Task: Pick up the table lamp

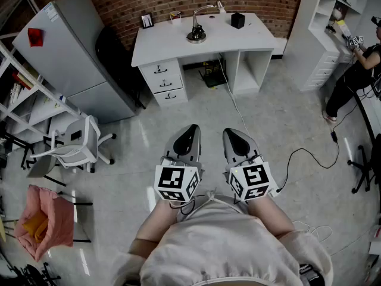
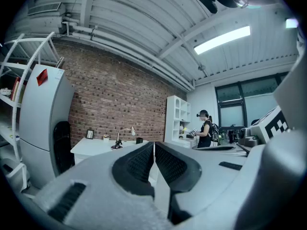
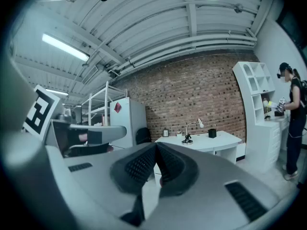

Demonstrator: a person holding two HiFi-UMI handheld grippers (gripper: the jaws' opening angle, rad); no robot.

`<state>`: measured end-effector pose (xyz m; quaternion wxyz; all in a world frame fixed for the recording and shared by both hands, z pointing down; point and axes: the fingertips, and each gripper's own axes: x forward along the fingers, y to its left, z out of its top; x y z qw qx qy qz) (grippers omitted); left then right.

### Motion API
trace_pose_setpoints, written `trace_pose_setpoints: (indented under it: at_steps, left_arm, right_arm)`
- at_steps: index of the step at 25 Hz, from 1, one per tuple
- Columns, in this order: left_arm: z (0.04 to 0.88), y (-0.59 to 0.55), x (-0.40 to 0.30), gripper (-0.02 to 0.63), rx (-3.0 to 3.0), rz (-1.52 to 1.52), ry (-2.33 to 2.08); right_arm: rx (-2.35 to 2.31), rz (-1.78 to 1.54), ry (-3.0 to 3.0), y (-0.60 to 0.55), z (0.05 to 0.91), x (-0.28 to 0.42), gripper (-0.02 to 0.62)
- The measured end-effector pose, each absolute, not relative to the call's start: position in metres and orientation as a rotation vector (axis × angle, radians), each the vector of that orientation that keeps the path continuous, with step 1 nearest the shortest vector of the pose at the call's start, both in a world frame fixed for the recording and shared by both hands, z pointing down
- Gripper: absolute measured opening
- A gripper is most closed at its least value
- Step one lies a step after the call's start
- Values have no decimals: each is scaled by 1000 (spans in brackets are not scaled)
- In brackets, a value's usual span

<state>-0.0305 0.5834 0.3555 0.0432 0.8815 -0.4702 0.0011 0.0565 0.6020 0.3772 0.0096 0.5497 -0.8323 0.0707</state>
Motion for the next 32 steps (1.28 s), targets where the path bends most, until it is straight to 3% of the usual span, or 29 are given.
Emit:
trace_pose_setpoints:
  at_steps: [21, 32]
  left_arm:
    - [390, 550, -4, 21, 2592, 61, -1413]
    - [419, 463, -17, 21, 2568, 74, -1329]
  right_arm:
    - [1702, 315, -2586, 566, 399, 86, 28]
    - [1716, 390, -2538, 488, 425, 69, 28]
